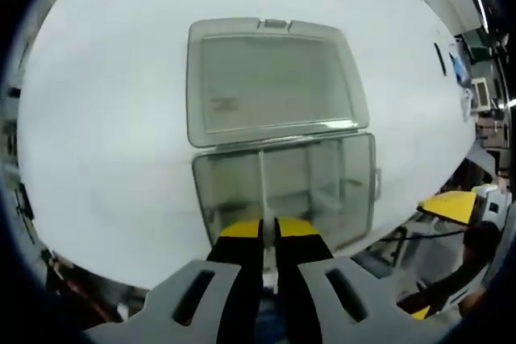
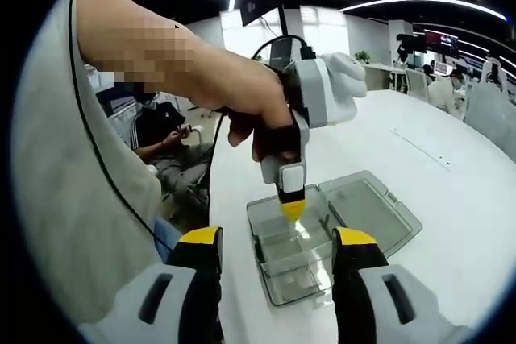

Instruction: Insert the divider into the dual guide fixture by aligning both edges with the guide slots and pushing it downward to the bottom, including one-sided entry, uneven engagement, binding, and posture correction.

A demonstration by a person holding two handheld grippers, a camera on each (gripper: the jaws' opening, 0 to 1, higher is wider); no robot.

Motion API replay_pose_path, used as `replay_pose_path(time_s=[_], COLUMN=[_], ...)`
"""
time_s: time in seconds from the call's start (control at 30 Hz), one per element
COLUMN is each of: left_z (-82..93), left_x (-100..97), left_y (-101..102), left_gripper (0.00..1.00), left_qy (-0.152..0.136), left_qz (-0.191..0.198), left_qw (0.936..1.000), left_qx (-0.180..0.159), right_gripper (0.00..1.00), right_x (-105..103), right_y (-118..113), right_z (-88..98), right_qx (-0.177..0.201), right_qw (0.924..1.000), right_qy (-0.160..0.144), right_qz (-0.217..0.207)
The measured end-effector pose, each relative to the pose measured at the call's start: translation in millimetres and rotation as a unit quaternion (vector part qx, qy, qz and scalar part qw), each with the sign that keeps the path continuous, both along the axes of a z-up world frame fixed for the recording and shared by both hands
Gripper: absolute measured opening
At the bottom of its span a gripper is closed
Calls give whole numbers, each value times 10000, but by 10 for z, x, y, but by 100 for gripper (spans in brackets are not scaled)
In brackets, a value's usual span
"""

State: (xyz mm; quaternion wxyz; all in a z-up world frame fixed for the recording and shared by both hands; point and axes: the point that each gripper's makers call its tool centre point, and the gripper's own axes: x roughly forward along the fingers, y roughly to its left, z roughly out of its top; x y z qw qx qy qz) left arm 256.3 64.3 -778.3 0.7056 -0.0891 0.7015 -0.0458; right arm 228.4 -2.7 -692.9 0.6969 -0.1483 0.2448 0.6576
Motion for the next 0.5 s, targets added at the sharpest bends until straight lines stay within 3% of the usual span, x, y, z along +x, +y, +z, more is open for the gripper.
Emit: replay_pose_path(time_s=[0.5], left_z=[-33], left_x=[13], left_y=[-27], left_gripper=[2], left_qy=[-13], left_qz=[-441], left_qw=[9984], left_qx=[341], right_gripper=[51], right_x=[-5], right_y=[-13], right_z=[-9], right_qx=[-36], right_qw=[10000], right_qy=[6], right_qz=[38])
